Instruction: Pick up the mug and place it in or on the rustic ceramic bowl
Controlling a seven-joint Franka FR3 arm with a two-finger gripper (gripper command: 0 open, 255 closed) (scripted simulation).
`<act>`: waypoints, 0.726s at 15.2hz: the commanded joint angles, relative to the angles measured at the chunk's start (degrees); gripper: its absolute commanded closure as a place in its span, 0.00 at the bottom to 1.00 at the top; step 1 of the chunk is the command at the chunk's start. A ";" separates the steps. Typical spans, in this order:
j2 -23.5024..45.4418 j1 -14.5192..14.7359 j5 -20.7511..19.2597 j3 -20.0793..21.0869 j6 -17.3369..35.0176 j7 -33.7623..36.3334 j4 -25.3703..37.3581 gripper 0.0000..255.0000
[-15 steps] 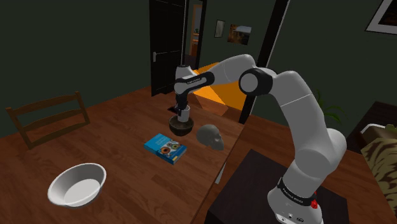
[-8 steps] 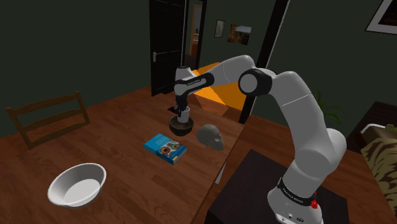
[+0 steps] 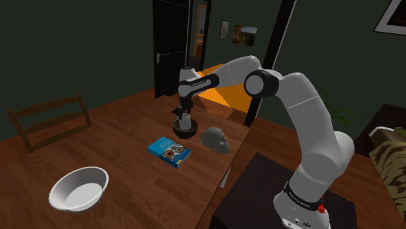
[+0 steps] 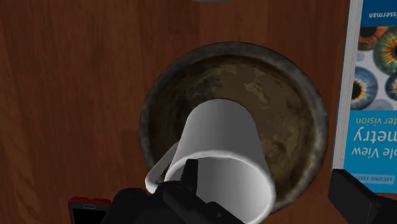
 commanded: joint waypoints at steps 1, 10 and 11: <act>-1.97 -0.01 0.22 0.22 -1.75 -0.06 -0.20 0.00; -3.84 -0.01 0.48 0.44 -3.92 -0.19 0.09 0.00; -3.84 -0.01 0.48 0.44 -3.92 -0.19 0.09 0.00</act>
